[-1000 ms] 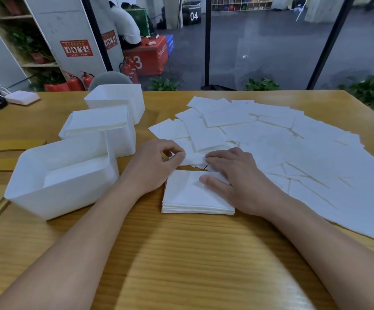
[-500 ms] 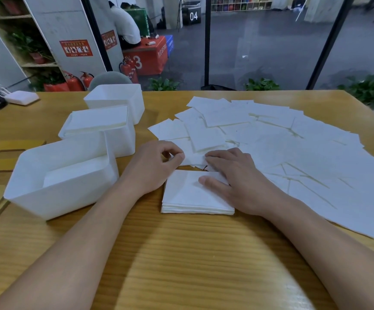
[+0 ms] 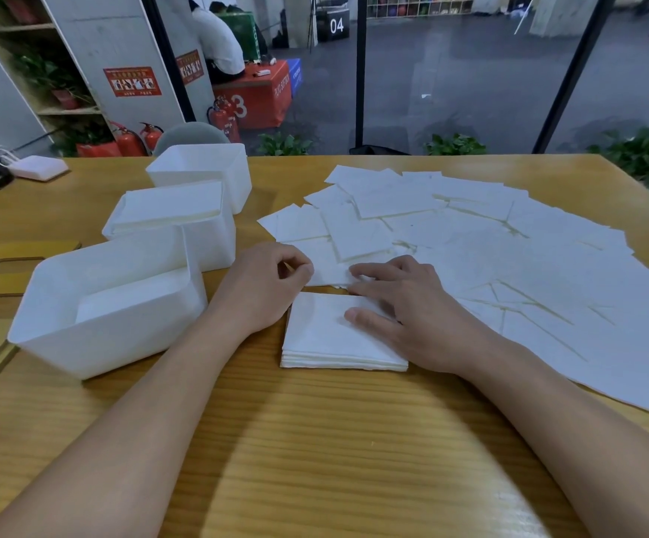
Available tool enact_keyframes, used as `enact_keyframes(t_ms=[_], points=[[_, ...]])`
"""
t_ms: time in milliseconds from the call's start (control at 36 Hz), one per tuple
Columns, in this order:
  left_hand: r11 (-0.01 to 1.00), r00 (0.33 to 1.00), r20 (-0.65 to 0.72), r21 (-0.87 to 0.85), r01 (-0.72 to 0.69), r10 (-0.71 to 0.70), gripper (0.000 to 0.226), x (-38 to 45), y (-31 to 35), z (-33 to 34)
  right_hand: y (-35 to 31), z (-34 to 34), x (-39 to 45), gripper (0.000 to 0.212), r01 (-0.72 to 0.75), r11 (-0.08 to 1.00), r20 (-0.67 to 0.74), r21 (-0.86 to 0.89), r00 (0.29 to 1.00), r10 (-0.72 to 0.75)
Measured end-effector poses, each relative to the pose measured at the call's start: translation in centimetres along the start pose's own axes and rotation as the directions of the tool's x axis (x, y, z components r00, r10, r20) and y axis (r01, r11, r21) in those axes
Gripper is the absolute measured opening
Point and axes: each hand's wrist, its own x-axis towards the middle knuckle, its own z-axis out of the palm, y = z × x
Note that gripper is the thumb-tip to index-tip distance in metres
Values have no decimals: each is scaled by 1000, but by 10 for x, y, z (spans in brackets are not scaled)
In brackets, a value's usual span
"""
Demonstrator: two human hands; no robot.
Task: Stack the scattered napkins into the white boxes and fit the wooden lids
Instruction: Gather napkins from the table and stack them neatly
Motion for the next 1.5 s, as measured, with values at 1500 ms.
enact_keyframes(t_ms=[1500], points=[[840, 986, 35, -528, -123, 166, 26, -5, 19, -18, -8, -30, -11, 15, -72, 677, -225, 732, 913, 341]])
